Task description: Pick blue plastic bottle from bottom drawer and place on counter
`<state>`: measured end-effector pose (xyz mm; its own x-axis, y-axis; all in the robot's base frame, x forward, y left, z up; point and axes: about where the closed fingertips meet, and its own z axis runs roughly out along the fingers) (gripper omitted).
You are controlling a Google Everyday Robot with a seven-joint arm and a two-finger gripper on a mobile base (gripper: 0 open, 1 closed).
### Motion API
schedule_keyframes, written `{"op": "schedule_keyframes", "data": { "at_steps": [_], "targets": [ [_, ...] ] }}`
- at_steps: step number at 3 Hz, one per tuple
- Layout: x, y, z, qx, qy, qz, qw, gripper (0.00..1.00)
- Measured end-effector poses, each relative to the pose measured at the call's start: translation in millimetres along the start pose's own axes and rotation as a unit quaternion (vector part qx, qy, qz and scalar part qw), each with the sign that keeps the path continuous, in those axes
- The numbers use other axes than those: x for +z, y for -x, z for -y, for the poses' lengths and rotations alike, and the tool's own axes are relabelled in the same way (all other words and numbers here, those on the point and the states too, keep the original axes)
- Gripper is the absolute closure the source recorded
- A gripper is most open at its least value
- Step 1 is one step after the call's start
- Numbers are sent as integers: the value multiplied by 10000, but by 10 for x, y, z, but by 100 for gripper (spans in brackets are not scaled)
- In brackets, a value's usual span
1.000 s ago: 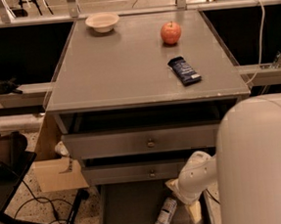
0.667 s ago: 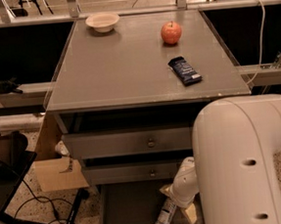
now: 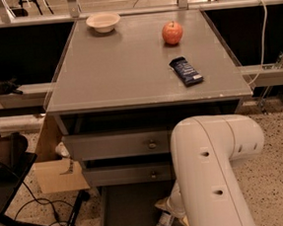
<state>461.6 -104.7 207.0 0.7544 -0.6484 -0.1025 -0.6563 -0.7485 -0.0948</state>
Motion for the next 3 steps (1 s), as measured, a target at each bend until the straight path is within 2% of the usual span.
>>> {"op": "schedule_keyframes", "data": {
  "at_steps": [1,2,3],
  "targets": [
    [408,73,88,-378,25,154,9992,0],
    [676,70,208,-784,106,222,9966,0],
    [837,-60,351,-1061,142,244,9940,27]
  ]
}}
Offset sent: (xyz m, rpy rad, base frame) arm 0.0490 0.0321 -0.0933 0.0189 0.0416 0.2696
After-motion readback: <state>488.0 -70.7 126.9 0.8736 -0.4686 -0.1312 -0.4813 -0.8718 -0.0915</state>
